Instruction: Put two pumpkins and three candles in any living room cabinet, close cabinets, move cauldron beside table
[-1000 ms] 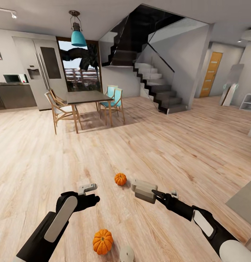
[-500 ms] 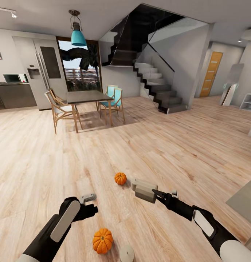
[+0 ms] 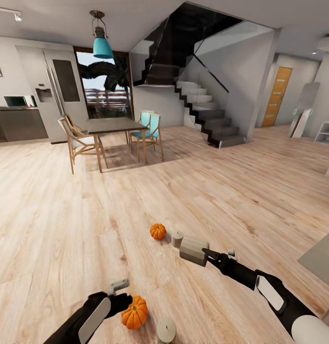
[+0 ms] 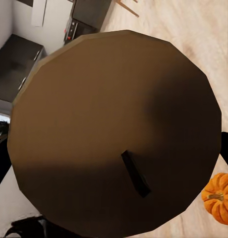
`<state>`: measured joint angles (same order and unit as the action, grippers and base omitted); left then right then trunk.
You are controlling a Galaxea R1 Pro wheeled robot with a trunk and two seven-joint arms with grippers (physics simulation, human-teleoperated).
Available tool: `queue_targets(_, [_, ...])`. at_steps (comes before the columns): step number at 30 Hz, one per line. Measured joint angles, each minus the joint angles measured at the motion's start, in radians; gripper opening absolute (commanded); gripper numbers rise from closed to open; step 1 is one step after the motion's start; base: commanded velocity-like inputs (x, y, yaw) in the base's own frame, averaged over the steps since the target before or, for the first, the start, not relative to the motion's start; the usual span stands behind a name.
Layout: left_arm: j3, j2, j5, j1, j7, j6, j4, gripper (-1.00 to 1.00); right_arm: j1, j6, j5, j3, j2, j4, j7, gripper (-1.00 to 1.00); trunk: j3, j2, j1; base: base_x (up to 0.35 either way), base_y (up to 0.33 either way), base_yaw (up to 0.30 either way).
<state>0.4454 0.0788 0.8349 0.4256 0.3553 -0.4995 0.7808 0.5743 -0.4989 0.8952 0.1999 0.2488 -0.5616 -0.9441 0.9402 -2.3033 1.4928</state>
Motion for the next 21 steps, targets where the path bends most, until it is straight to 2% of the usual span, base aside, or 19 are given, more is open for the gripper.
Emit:
queue_targets(2, [0.013,-0.002,-0.016,0.0,-0.041,0.063,-0.055,1.0,0.0,0.0,0.0,0.0,0.0,0.0,-0.011,-1.0,0.006,-0.014,0.008,0.0,0.0,0.0])
queue_targets(9, [0.02,-0.003,-0.025,0.0,-0.061,0.116,-0.09,1.0,0.0,0.003,-0.001,0.001,0.0,0.0,-0.017,-1.0,0.028,-0.063,0.034,0.0,0.0,0.0])
queue_targets(11, [0.045,-0.003,-0.025,0.0,-0.062,0.151,-0.091,1.0,0.0,0.007,-0.002,0.001,0.0,0.0,-0.017,-1.0,0.034,-0.077,0.042,0.0,0.0,0.0])
queue_targets(15, [0.071,-0.003,-0.024,0.0,-0.063,0.164,-0.091,1.0,0.0,0.008,-0.001,0.001,0.0,0.0,-0.017,-1.0,0.047,-0.105,0.057,0.0,0.0,0.0])
queue_targets(21, [0.075,-0.004,-0.023,-0.001,-0.067,0.166,-0.092,1.0,0.0,0.008,-0.001,0.001,0.0,0.0,-0.018,-1.0,0.065,-0.147,0.08,0.0,0.0,-0.064])
